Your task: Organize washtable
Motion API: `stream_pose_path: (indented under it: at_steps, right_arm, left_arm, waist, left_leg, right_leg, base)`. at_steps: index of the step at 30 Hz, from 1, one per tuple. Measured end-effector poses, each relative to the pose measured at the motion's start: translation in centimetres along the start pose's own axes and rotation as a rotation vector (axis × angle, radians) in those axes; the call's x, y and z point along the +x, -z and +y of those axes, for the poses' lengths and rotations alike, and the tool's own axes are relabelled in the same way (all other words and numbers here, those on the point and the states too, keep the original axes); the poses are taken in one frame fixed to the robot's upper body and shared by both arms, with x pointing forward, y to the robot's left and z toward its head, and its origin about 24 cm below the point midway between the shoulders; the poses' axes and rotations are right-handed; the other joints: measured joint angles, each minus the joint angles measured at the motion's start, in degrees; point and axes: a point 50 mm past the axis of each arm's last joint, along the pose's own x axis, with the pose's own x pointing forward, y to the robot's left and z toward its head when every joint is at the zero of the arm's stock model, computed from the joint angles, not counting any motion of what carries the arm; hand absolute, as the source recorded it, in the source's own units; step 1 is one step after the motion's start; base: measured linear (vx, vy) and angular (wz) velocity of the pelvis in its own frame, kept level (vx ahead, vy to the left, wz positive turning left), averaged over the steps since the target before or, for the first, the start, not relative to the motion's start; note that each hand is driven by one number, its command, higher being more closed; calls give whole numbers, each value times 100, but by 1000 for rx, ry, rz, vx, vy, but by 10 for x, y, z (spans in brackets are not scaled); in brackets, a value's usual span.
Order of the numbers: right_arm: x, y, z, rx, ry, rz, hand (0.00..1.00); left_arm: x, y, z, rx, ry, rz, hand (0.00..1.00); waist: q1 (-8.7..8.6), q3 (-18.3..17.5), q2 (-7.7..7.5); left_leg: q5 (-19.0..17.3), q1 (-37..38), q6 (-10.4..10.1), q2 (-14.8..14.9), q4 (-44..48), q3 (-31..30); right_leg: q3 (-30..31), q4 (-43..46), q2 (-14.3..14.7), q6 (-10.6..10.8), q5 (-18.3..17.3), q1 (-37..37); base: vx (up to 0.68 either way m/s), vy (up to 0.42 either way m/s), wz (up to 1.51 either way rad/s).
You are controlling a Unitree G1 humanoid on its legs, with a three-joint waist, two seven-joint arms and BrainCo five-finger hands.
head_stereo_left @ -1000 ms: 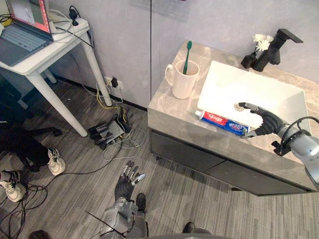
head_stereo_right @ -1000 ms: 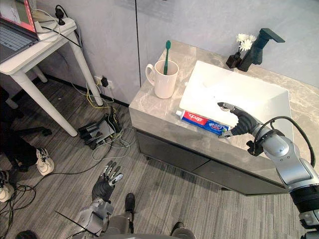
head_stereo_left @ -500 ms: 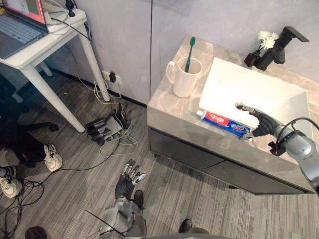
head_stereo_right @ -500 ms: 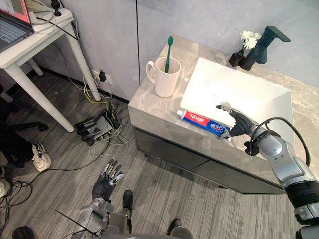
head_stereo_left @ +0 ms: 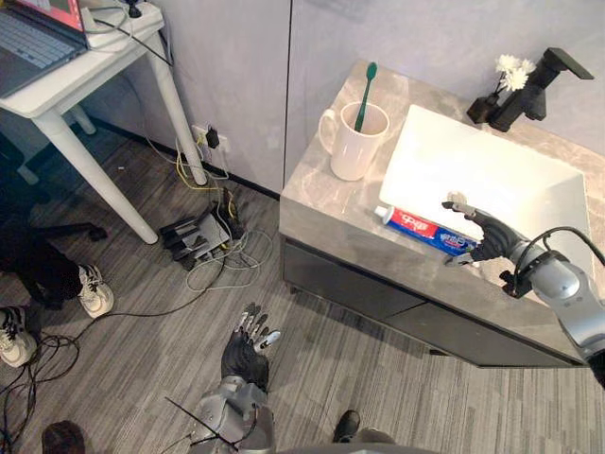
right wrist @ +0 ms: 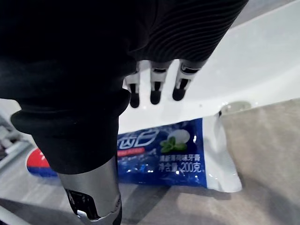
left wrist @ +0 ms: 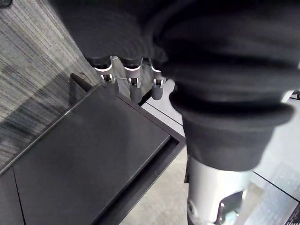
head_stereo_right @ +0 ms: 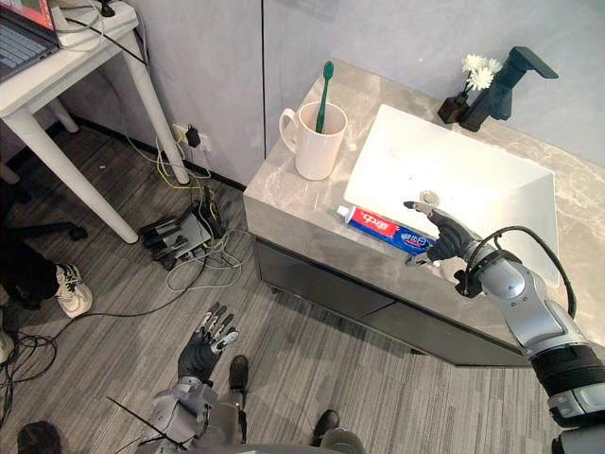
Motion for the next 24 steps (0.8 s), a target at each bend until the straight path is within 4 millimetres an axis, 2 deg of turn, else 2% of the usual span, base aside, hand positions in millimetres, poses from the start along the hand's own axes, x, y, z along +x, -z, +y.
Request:
stream_pose_path:
  at_steps: [15, 16, 24]
  right_arm:
    - [2, -4, 0, 4, 5, -17, 0]
    - [2, -4, 0, 5, 5, -17, 100]
    - [2, -8, -1, -2, 14, -45, 100]
  left_arm:
    - [0, 0, 0, 0, -1, -1, 0]
    - [0, 0, 0, 0, 0, -2, 0]
    - [3, -3, -1, 1, -5, -12, 0]
  waist:
    - [12, 81, -69]
    - [12, 91, -75]
    - [4, 147, -68]
  left_leg:
    - [-2, -90, -3, 12, -19, 50]
    - [-2, -90, -3, 12, -8, 52]
    - [-3, -91, -4, 32, -32, 102]
  right_leg:
    - [48, -13, 4, -23, 26, -121]
    - [49, -13, 4, -23, 26, -123]
    - [95, -13, 10, -36, 53, -162]
  base:
    - [2, 1, -1]
    - [24, 4, -4]
    - [-10, 4, -3]
